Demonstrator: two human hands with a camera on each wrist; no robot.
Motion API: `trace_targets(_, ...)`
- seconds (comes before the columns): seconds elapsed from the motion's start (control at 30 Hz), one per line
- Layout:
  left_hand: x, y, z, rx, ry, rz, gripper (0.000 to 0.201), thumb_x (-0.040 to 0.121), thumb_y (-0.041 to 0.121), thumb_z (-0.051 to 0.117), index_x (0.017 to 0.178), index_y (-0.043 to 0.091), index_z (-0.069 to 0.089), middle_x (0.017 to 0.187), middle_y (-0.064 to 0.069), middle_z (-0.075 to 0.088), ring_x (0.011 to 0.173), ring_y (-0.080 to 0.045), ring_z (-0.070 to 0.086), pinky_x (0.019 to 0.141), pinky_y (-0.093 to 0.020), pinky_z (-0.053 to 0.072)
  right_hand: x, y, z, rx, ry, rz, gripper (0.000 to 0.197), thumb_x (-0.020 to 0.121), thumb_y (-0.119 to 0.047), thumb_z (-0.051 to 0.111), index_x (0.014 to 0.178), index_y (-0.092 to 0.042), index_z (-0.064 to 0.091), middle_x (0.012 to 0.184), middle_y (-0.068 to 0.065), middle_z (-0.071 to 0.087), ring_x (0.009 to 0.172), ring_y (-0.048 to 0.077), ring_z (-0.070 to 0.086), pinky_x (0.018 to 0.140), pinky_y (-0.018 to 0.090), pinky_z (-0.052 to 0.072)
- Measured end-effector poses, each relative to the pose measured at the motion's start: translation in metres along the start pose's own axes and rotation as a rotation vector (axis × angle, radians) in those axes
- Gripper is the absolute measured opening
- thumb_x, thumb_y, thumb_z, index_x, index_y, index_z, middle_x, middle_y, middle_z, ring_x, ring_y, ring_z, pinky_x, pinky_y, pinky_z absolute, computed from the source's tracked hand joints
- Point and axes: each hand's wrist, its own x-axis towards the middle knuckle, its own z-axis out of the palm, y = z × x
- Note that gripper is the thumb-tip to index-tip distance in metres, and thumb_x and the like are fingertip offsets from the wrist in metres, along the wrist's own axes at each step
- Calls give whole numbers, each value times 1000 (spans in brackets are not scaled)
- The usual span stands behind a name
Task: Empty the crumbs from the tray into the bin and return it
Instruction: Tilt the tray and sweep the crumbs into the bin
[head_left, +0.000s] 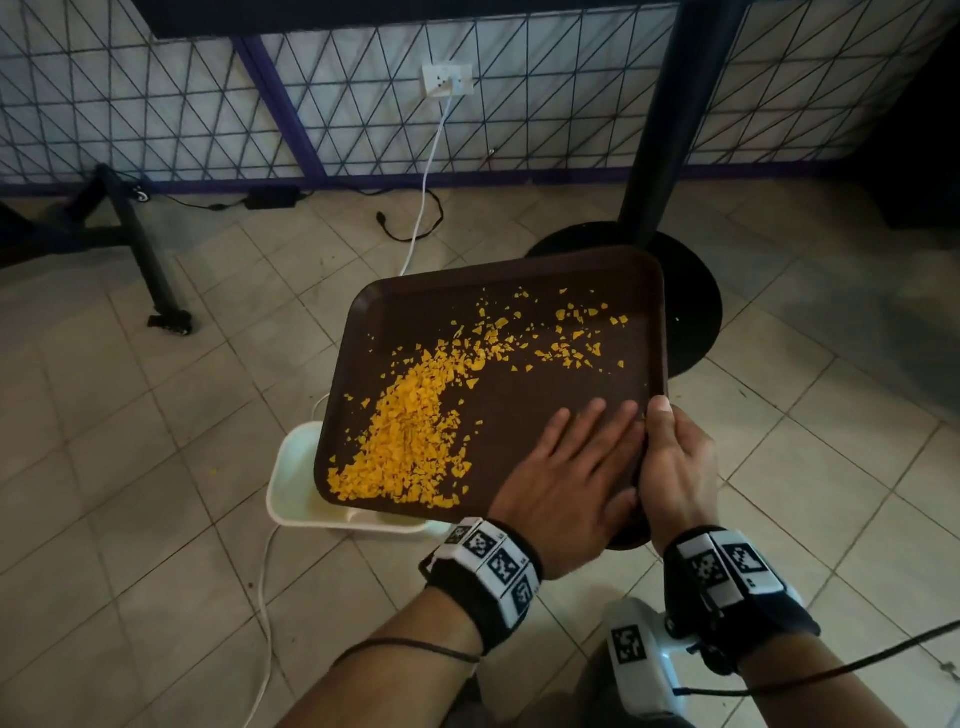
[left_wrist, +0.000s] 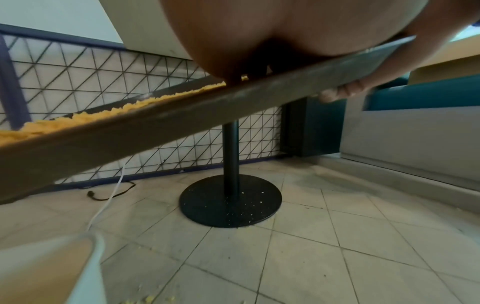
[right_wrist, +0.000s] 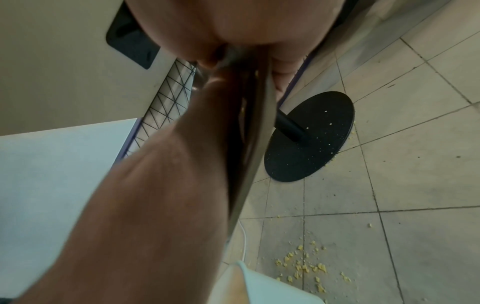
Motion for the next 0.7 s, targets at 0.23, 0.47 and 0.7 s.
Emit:
trace_targets(0.23, -46, -49, 5, -39, -107, -333, 63, 103, 56, 4, 154, 24, -14, 160, 6, -25, 147, -13, -26, 123, -42, -4, -3, 1, 4, -30, -95, 23, 41, 101, -44, 36, 98, -17, 67, 92, 5, 73, 87, 23, 69, 76, 41, 57)
trace_targets(0.47, -2, -11, -11, 21, -23, -23, 63, 106, 46, 19, 158, 15, 3, 166, -3, -4, 152, -21, -8, 122, -46, 5, -7, -3, 6, 21, -111, 9, 35, 101, -36, 40, 94, -18, 69, 89, 2, 73, 84, 14, 70, 72, 30, 54)
trace_targets(0.7, -38, -16, 4, 80, -133, 153, 63, 105, 50, 21, 158, 19, 6, 165, 0, 1, 152, -25, -4, 122, -48, 6, -2, -1, 3, 53, -115, 77, 41, 101, -41, 38, 97, -15, 69, 91, 6, 75, 87, 23, 72, 80, 42, 57)
